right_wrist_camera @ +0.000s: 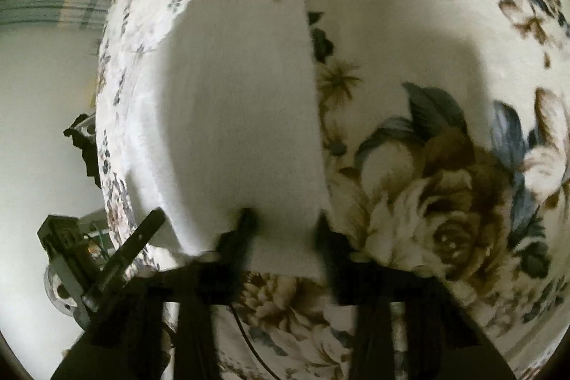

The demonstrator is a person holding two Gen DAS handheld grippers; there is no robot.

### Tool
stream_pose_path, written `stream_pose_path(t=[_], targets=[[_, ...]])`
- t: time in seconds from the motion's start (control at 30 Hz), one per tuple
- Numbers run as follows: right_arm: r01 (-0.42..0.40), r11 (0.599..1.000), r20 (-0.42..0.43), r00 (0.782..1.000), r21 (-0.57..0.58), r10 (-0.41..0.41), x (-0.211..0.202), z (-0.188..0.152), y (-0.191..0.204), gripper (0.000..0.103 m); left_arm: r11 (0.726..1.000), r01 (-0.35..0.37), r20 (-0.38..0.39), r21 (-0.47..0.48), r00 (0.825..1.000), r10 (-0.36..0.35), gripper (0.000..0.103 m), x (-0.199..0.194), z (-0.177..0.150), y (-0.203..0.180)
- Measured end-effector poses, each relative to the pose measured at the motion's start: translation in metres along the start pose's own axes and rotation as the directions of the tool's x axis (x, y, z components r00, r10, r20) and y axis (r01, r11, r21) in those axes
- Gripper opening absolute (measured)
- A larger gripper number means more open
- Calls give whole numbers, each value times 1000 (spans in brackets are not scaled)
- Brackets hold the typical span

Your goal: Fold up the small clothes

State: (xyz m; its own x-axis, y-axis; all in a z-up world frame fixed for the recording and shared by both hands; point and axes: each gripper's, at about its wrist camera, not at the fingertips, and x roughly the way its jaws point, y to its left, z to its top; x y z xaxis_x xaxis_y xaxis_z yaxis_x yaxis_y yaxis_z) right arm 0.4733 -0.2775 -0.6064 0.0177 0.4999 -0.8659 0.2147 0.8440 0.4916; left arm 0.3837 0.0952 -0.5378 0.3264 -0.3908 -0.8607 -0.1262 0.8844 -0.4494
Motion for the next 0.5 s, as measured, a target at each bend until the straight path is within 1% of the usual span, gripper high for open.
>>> stream_pose_path(t=[0.07,0.1,0.13,0.2,0.23,0.3,0.37,0.4,0.43,0.47,0.5], targets=[[20,1000,25,1000,3,-20,-7,-1,1,10,998,35,28,-46,999,-34,13,-13,-2,2],[36,999,39,999,0,-36,-11,-1,2,9,996,56,33,-68,998,-54,13,-18,-4,5],[63,998,52,997,-13,-63,-13,-2,3,8,995,61,32,-82,998,-59,13,-21,-5,9],[94,995,39,995,-28,-93,-11,0,2,7,996,25,4,-83,1000,-25,13,-16,-10,15],[124,991,25,992,-42,-123,-7,1,4,7,996,13,-13,-85,1000,-14,12,-13,-12,17],[167,984,15,986,-69,-166,-4,2,12,8,996,18,-26,-83,999,-21,13,-14,-11,15],[215,970,16,977,-112,-214,-3,4,21,10,998,-4,-47,-55,999,1,19,-21,-6,5],[236,963,16,972,-131,-236,-3,4,24,11,999,-17,-47,-46,999,15,25,-26,-4,3],[255,955,17,967,-150,-255,-3,5,28,14,999,-27,-41,-36,999,26,39,-31,0,-1],[288,942,21,957,-172,-288,-4,6,32,24,1000,-20,-27,-24,999,19,47,-38,5,-5],[325,925,37,945,-196,-324,-7,7,38,32,1000,-17,-13,-14,1000,17,49,-43,9,-7]])
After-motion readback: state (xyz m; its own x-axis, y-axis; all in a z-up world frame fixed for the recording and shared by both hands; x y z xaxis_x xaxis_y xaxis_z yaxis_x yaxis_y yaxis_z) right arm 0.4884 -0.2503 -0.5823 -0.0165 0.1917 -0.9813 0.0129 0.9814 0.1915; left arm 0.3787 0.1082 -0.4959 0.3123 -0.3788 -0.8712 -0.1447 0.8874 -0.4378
